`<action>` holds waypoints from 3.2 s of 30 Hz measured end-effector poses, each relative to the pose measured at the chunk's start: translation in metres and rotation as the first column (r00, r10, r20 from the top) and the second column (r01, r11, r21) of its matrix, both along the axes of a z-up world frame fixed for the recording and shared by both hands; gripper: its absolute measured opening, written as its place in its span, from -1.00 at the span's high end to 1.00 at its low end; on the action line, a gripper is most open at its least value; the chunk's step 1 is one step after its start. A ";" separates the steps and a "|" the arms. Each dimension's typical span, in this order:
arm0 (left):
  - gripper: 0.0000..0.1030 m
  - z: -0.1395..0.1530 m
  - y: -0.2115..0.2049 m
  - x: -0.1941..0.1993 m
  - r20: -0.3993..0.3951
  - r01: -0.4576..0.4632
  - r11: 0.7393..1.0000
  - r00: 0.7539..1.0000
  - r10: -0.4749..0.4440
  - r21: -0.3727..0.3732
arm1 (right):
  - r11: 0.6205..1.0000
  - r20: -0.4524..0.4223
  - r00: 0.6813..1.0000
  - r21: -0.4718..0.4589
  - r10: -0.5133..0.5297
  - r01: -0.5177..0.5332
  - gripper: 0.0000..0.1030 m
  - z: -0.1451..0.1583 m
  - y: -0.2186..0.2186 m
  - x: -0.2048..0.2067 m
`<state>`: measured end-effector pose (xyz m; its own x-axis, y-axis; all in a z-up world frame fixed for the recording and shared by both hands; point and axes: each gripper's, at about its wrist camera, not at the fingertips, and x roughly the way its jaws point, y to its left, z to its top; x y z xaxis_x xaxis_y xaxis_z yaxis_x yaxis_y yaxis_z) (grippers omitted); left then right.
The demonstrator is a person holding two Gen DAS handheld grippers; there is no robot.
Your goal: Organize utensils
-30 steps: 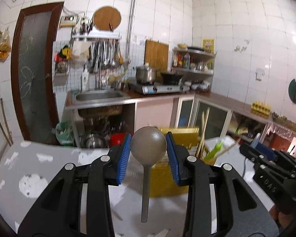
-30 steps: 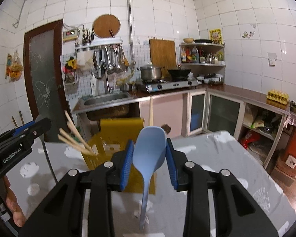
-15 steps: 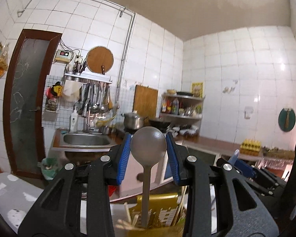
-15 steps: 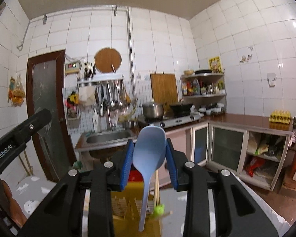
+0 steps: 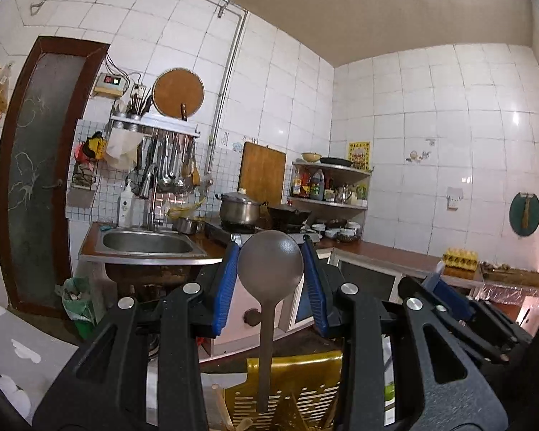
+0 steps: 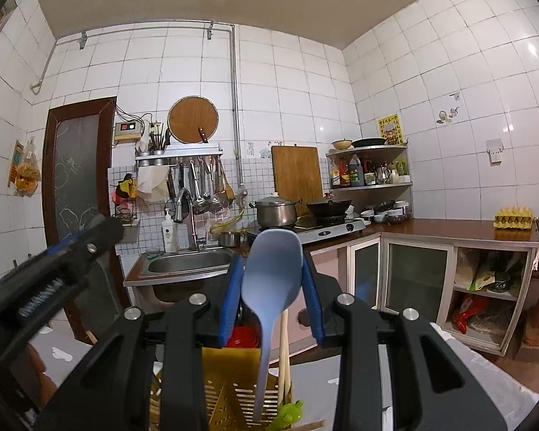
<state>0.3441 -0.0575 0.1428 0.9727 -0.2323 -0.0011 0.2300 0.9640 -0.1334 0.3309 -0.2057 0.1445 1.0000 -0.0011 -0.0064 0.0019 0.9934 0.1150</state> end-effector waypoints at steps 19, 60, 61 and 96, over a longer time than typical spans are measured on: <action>0.32 -0.063 0.007 0.043 -0.167 -0.051 0.996 0.984 0.063 0.078 | 0.995 -0.189 0.981 -0.098 -0.039 0.021 0.36 -0.042 0.002 0.035; -0.90 -0.105 0.064 -0.245 -0.233 -0.118 0.973 0.959 0.164 0.200 | 0.996 -0.321 0.947 -0.083 0.000 -0.028 -0.92 -0.092 0.003 -0.223; -0.90 -0.107 0.064 -0.251 -0.219 -0.128 0.970 0.960 0.174 0.207 | 0.996 -0.316 0.949 -0.084 0.003 -0.031 -0.92 -0.094 0.003 -0.226; -0.91 -0.135 0.083 -0.264 -0.170 -0.134 0.977 0.972 0.162 0.164 | 0.995 -0.225 0.974 -0.096 -0.011 -0.011 -0.92 -0.132 0.014 -0.271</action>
